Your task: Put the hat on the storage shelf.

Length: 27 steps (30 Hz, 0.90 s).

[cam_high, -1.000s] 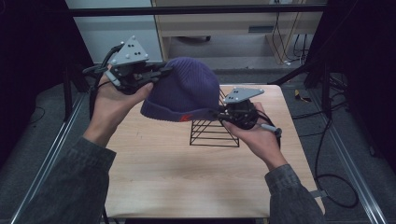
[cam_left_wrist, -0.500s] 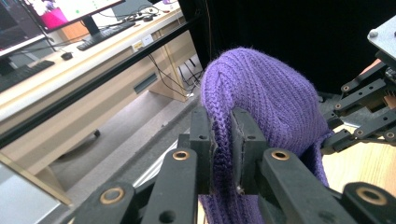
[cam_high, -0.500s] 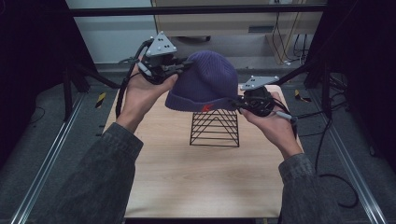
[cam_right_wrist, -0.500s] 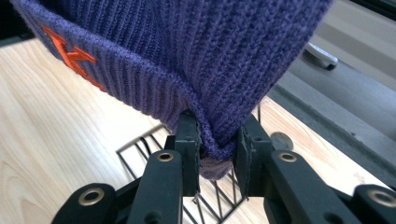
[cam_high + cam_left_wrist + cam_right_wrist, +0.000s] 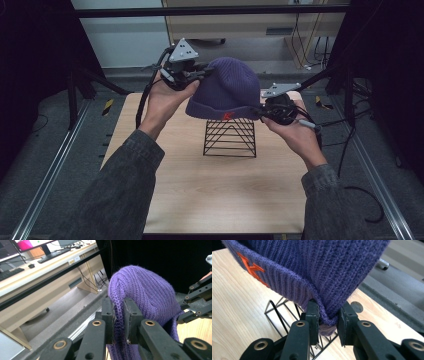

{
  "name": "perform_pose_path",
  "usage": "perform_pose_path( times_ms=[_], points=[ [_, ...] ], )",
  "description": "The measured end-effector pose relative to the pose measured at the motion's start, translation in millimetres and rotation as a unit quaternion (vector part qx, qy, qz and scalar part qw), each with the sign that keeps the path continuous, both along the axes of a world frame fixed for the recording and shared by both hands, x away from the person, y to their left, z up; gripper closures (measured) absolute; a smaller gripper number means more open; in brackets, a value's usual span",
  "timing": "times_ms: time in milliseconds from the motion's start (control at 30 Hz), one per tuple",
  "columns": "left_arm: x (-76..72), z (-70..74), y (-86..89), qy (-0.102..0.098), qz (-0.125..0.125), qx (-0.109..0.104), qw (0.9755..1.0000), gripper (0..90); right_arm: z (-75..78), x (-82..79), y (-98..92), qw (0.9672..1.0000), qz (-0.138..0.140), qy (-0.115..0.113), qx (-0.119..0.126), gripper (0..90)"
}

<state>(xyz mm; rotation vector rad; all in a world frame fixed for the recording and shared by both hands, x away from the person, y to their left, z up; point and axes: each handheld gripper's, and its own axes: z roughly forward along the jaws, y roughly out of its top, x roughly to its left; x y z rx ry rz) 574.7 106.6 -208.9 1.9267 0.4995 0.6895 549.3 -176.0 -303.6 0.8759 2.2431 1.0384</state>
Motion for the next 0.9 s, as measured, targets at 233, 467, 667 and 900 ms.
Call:
perform_pose_path(
  times_ms=[233, 467, 667, 900],
  points=[
    [4.8, -9.5, -8.7, 0.006, -0.001, 0.011, 0.9999, 80.0, -8.8, 1.8, -7.8, 0.9999, -0.006, 0.011, -0.005, 73.5],
    [12.1, -18.3, -12.4, 0.015, -0.001, 0.013, 0.9998, 79.8, -11.6, 3.0, -12.5, 0.9995, -0.013, 0.023, -0.018, 73.6],
    [19.5, -26.9, -14.8, 0.024, -0.001, 0.012, 0.9996, 79.6, -19.6, 5.0, -12.2, 0.9991, -0.015, 0.034, -0.019, 73.5],
    [24.3, -37.2, -17.2, 0.033, -0.002, 0.012, 0.9994, 79.4, -28.2, 6.6, -13.8, 0.9986, -0.018, 0.043, -0.026, 73.4]
  ],
)
